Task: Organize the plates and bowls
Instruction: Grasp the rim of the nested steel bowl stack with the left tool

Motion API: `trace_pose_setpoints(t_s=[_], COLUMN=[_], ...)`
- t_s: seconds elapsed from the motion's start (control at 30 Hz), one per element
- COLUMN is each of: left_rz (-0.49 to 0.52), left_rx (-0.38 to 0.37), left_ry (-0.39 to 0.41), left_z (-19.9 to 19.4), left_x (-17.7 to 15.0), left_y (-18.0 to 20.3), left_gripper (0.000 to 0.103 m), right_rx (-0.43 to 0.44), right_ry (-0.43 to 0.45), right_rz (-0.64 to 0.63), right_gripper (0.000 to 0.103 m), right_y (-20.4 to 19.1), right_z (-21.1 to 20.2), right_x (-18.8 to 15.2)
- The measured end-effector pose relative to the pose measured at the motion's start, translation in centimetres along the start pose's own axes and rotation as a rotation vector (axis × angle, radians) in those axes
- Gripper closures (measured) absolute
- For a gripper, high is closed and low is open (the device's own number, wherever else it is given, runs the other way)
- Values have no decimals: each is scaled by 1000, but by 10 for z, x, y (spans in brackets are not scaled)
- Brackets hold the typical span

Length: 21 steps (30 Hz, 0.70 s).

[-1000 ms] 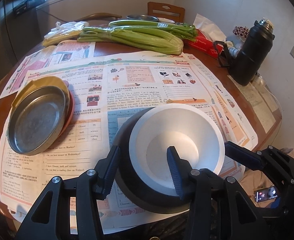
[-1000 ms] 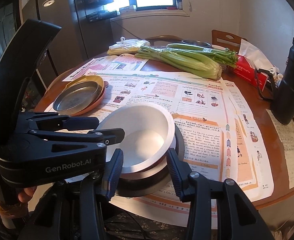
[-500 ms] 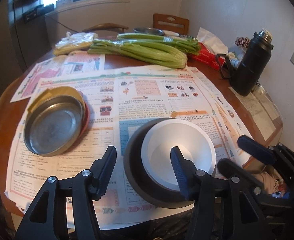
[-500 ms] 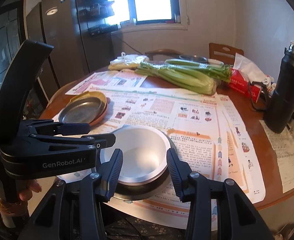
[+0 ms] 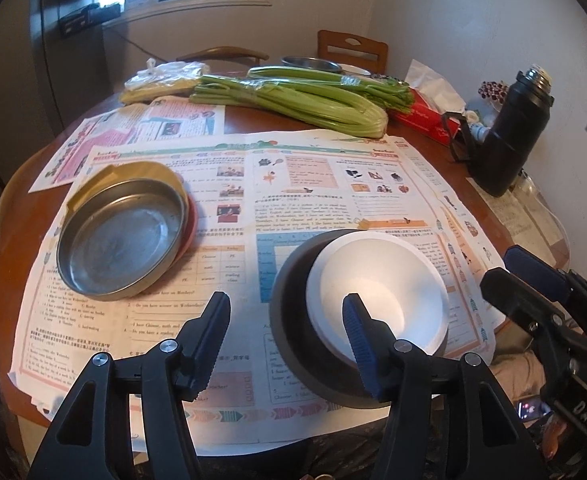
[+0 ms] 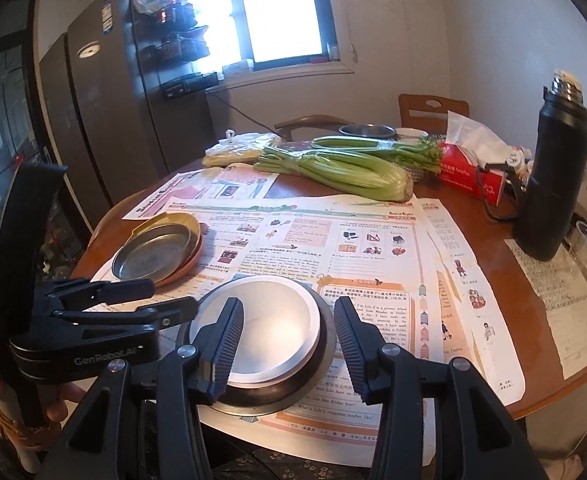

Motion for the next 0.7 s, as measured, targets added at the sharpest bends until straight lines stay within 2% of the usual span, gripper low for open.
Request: trace_pose_setpoints(t_s=[0.2,0.4,0.7], left_rz=[-21,-59,-69], left_rx=[18,-20,-40], left_ry=[12,-18,-60], left_z=[-3,7,25], left_x=[0,-5,-9], left_y=[-11,-13,-2], left_gripper=[43,42,42], right_rx=[-20,-37,26], right_ry=[-23,-83,-155], right_rz=[40,104,154], right_gripper=[54,53,53], right_y=[11,27,27], right_z=[4,18,38], right_x=[-2,-10,-24])
Point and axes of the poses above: each gripper's, at about its wrist camera, not at the fingertips, and z roughly the way its jaws point, y to its right, x to its top, the point moved 3 cm from there along z, roughly the way its jaws point, and after that the axes turned 9 degrees about y, right-handed, at the moved point
